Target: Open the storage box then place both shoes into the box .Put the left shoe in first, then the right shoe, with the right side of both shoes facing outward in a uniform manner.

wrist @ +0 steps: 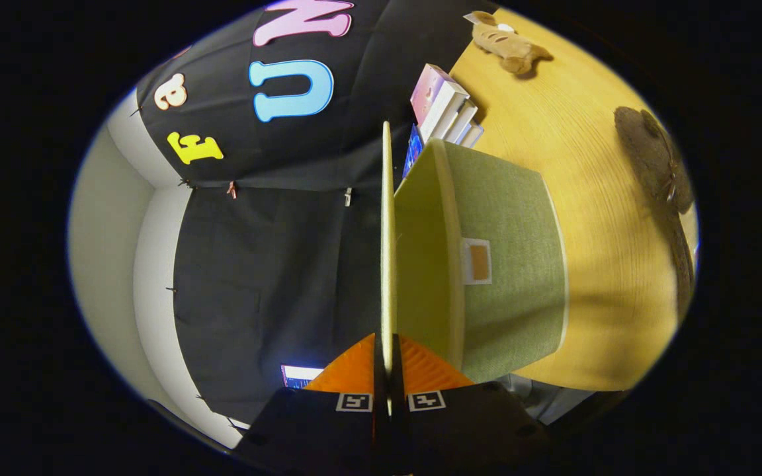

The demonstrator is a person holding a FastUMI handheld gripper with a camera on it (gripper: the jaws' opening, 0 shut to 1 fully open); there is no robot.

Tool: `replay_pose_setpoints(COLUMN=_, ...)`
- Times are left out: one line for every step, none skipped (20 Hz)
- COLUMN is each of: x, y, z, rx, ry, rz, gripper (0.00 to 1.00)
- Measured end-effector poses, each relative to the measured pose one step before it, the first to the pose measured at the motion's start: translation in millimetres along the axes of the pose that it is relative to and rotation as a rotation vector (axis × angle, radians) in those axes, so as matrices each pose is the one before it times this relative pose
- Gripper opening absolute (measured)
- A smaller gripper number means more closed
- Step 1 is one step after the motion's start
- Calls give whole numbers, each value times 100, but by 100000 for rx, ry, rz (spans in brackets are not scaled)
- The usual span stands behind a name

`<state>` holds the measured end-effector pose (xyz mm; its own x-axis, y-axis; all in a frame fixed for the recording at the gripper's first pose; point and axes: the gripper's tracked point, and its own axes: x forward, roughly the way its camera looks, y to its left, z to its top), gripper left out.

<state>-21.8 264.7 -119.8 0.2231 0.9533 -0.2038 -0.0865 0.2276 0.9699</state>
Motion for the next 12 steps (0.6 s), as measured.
replay_pose_setpoints(x=103, y=926, z=170, rx=-1430, ry=-294, rz=-337, gripper=5)
replay_pose_setpoints(x=210, y=1024, z=240, rx=-1275, ry=-1064, rz=-301, gripper=5)
replay_pose_setpoints(x=245, y=1147, z=350, rx=-903, ry=-934, rz=143, gripper=5)
replay_pose_setpoints(x=322, y=1193, z=161, rx=-1058, ry=-67, rz=15, gripper=5)
replay_pose_setpoints(x=479, y=1086, z=96, rx=-1313, ry=488, rz=-634, gripper=5)
replay_pose_setpoints(x=478, y=1159, z=-133, rx=-1861, ry=825, rz=-287, gripper=5)
replay_pose_setpoints(x=631, y=1017, z=36, rx=-2003, ry=277, rz=-676, gripper=5)
replay_pose_setpoints(x=708, y=1221, z=20, rx=-1677, ry=-369, rz=-179, gripper=6)
replay_pose_setpoints(x=874, y=1226, z=-103, rx=-1551, ry=-31, rz=166, gripper=6)
replay_pose_setpoints(x=936, y=1153, z=-417, rx=-1526, ry=447, rz=259, gripper=7)
replay_pose_setpoints(x=1085, y=1251, z=-358, rx=-1734, ry=551, rz=529, gripper=7)
replay_pose_setpoints(x=1141, y=1151, z=-295, rx=-1866, ry=199, rz=430, gripper=8)
